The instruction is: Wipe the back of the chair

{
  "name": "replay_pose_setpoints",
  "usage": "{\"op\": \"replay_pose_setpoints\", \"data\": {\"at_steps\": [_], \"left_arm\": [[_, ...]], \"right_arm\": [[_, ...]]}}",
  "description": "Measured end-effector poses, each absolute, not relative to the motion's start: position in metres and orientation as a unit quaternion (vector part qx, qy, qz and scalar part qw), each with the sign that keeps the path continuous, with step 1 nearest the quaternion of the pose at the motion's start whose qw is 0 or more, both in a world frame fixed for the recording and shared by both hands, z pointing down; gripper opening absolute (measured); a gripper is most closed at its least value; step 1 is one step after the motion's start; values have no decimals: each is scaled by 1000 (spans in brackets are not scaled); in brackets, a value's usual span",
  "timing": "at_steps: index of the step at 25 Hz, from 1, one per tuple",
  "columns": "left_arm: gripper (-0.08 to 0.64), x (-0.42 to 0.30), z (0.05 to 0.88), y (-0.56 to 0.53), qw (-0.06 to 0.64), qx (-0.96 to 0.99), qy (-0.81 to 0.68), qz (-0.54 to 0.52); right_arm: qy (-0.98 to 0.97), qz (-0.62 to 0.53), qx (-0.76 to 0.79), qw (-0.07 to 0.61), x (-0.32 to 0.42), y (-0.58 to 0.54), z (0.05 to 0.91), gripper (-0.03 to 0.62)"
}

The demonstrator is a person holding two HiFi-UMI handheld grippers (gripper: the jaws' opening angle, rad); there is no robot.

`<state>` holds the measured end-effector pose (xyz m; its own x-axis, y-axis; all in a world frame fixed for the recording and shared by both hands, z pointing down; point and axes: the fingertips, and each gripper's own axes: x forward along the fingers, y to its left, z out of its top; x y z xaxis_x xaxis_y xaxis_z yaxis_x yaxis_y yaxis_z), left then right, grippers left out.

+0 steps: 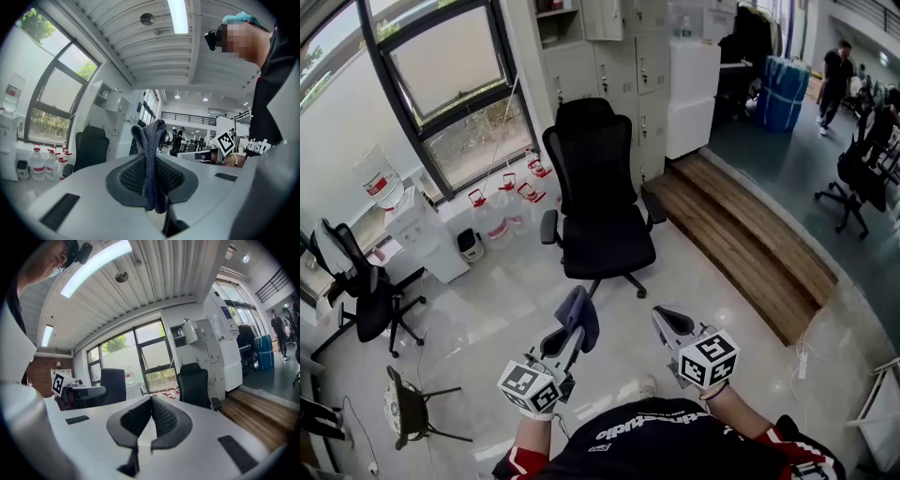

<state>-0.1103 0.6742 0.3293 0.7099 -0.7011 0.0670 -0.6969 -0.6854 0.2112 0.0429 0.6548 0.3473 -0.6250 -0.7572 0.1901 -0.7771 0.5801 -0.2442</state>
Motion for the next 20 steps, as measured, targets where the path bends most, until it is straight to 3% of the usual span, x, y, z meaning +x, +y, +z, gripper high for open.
{"op": "replay_pose_setpoints", "data": {"at_steps": [13, 20], "left_arm": [[55, -58, 321, 550, 94, 901, -423, 12], [54, -50, 332, 522, 100, 889, -446, 31]], "right_arm": [[-903, 159, 396, 41, 115, 524, 347, 15], [-911, 189, 366, 29, 114, 492, 371, 15]]}}
